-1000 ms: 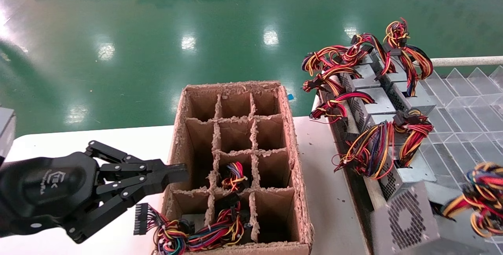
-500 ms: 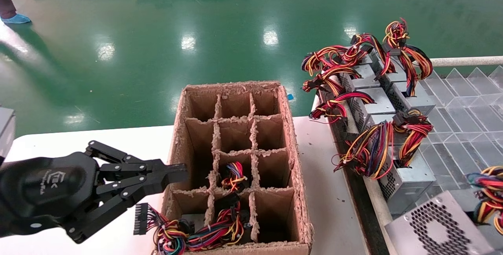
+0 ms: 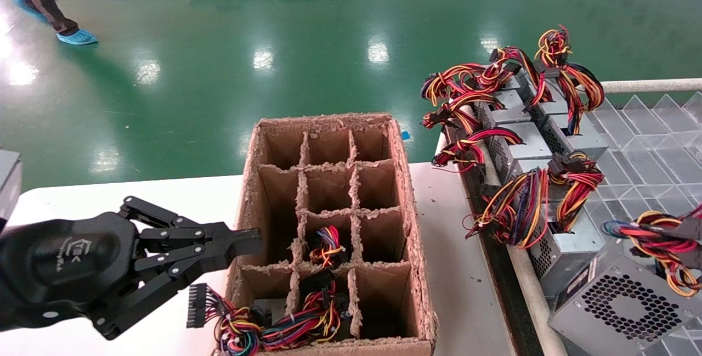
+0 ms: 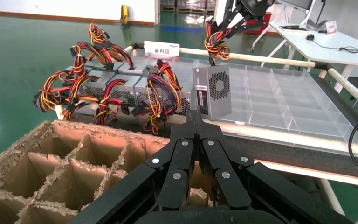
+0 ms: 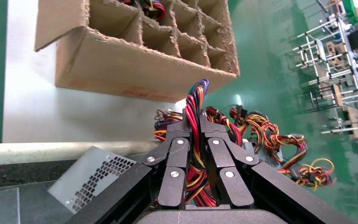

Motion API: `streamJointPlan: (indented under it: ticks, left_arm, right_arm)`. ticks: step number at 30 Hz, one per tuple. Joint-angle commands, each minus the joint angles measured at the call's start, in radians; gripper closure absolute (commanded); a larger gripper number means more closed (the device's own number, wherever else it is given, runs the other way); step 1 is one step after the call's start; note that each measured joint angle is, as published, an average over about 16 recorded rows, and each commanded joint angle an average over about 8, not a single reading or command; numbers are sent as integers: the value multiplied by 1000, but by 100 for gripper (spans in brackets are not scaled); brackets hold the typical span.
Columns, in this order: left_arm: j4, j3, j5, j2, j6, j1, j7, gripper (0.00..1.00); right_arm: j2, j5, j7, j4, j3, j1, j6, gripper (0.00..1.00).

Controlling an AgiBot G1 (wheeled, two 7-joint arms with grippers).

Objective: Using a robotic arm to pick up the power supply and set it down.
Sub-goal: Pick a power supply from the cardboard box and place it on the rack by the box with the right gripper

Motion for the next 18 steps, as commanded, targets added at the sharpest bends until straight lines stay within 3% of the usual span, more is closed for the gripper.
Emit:
streamJointPlan:
  ticks: [1,18]
  left_arm:
    - [0,0,0,0,0,0,0,100]
    - [0,0,0,0,0,0,0,100]
  right_arm:
    - [-4,-1,-2,0,-3,-2,14,100]
    - [110,19,-4,-1,-13,10,5,100]
